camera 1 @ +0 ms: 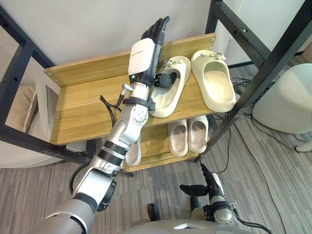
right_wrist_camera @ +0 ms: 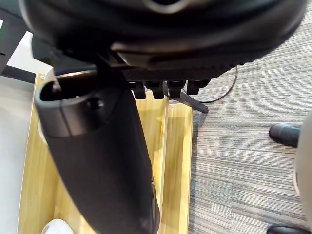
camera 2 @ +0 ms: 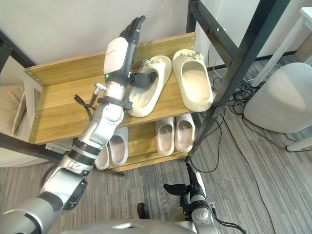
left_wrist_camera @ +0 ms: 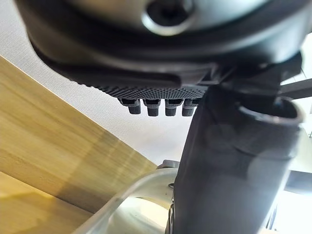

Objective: Organize the slippers on the shoe rack

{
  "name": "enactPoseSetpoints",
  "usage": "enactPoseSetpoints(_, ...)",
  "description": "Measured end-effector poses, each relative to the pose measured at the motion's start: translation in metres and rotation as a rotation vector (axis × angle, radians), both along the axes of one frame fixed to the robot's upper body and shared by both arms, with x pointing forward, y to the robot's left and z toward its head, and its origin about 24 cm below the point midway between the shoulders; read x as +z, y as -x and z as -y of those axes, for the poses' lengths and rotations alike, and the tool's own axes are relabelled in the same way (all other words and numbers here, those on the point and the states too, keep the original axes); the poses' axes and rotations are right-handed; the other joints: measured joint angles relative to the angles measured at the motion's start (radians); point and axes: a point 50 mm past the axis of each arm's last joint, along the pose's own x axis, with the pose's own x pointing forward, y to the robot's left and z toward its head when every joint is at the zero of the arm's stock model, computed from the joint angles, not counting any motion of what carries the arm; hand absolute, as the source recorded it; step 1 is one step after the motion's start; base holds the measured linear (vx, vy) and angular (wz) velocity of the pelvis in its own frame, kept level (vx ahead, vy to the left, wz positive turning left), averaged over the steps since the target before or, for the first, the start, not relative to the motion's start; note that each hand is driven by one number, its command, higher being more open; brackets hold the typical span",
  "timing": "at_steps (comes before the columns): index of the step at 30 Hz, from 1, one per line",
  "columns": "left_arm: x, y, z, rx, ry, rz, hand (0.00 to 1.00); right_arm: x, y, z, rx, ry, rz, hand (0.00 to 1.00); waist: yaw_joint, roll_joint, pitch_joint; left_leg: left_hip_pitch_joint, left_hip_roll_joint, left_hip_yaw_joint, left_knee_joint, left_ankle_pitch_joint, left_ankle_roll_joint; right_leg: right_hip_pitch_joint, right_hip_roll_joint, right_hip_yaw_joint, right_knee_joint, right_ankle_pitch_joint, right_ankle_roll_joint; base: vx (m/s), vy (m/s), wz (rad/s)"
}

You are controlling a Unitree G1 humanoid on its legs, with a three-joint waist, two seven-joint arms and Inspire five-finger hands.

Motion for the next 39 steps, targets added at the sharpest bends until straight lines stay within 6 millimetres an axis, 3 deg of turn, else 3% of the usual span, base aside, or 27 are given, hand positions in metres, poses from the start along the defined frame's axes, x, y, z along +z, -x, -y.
enactPoseSetpoints(18,-0.002,0.043,0.001,-0.156,0.157,0.055,1.0,-0.006,0.002,0.007,0.007,0.021,-0.039,1.0,0.052,0.011,0.0,0.011,-0.001,-0.045,0.0,0.012,0.001,0.035,0.0,-0.044,0.0,-0.003,-0.002,-0.03,-0.004,0.07)
enactPoseSetpoints(32,-0.064,0.067,-0.005,-0.408,0.853,-0.394,1.0,-0.012,0.005,0.01,0.007,0.032,-0.079,1.0,0.088,0.007,-0.002,0.02,0.0,-0.054,-0.001,0.014,0.0,0.049,0.001,-0.053,0.0,-0.004,-0.001,0.0,0.001,0.01)
enactPoseSetpoints(39,-0.075,0.076,0.006,-0.514,0.98,-0.512,1.0,-0.014,0.007,0.009,0.007,0.031,-0.091,1.0,0.094,-0.006,-0.009,0.02,0.0,-0.059,-0.003,0.015,-0.001,0.051,0.001,-0.056,0.0,-0.006,-0.003,0.0,0.0,0.0)
